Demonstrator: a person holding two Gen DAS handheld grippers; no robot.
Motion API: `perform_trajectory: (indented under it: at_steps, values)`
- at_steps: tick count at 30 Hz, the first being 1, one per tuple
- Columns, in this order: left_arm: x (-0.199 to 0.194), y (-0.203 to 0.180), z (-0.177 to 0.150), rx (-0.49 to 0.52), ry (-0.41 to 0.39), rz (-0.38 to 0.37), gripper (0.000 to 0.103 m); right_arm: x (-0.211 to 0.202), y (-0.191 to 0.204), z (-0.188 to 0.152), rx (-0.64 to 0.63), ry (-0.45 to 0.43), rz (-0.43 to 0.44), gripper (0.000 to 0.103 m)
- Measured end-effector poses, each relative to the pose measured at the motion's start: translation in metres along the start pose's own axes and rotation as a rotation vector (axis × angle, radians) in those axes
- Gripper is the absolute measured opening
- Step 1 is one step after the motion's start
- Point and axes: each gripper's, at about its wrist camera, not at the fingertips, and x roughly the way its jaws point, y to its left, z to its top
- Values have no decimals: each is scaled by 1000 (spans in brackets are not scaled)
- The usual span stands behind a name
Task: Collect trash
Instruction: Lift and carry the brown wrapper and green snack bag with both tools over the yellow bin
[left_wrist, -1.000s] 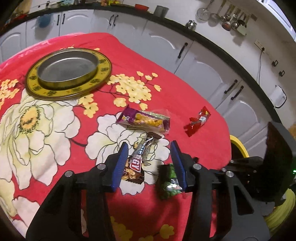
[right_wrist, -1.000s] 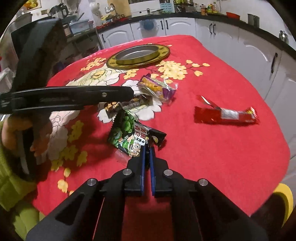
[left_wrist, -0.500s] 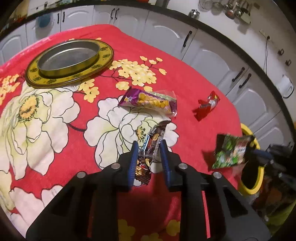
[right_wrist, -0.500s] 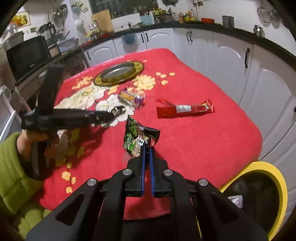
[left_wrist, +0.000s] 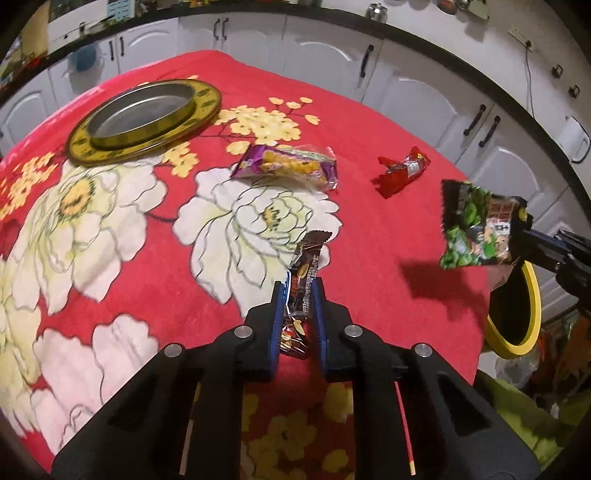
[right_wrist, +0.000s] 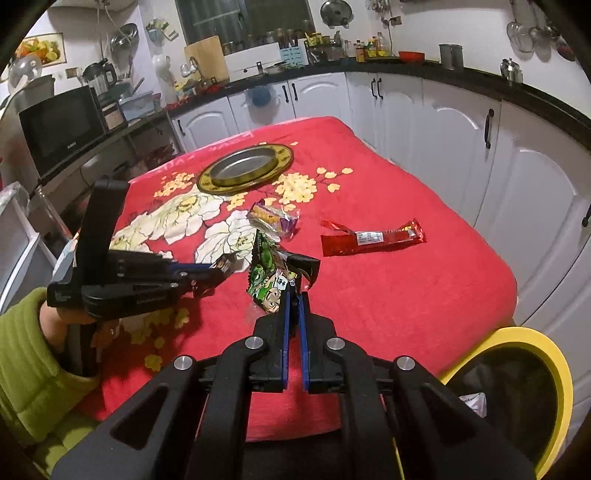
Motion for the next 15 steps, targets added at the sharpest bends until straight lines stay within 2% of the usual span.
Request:
perform_trajectory:
  at_steps: [8,15]
  values:
    - [-20,-2,-11,-69,-38,-17,7,-18,1,1,8,-43,-3,5]
    - [-41,-14,-13,-88,-94,-49,6,-34,0,0,13,-70,-4,5]
